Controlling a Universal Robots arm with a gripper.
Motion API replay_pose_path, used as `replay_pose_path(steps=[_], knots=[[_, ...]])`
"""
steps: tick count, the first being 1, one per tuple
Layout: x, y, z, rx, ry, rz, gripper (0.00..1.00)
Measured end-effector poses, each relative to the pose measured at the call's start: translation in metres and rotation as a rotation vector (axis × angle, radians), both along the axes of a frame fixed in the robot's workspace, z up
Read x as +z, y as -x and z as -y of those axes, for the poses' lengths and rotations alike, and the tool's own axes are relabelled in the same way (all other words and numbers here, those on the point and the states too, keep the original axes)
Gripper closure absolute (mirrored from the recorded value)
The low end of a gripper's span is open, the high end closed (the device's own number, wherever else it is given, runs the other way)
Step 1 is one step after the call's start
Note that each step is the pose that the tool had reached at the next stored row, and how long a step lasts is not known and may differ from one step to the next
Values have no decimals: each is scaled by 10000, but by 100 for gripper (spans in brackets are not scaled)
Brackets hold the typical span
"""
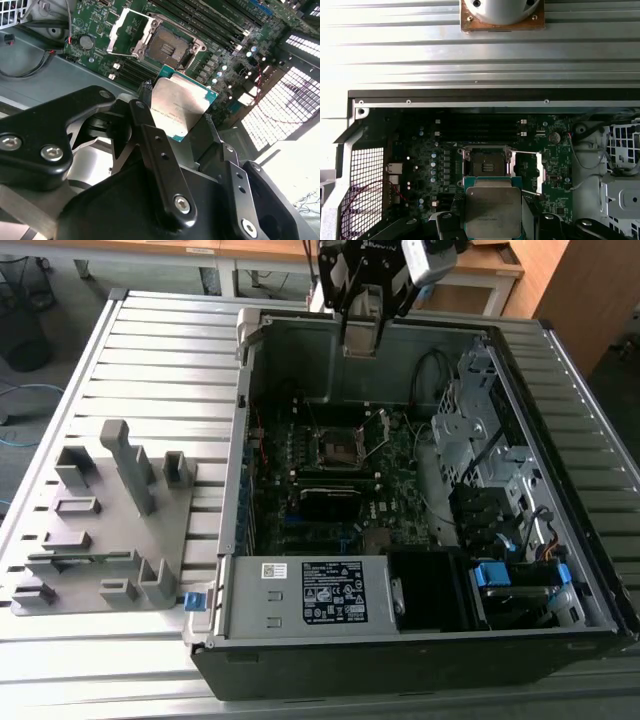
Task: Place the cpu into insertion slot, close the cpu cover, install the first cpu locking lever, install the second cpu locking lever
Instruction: 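Place the cpu into insertion slot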
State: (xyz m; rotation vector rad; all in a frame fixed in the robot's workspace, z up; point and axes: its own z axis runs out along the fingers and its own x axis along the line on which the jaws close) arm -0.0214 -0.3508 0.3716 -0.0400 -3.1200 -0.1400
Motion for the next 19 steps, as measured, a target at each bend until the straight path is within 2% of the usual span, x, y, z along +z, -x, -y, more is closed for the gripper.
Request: replay_pose_path(steps=[13,19], knots=[[-128,5,0,0,-1,14,46],[-230,8,0,0,0,23,46]])
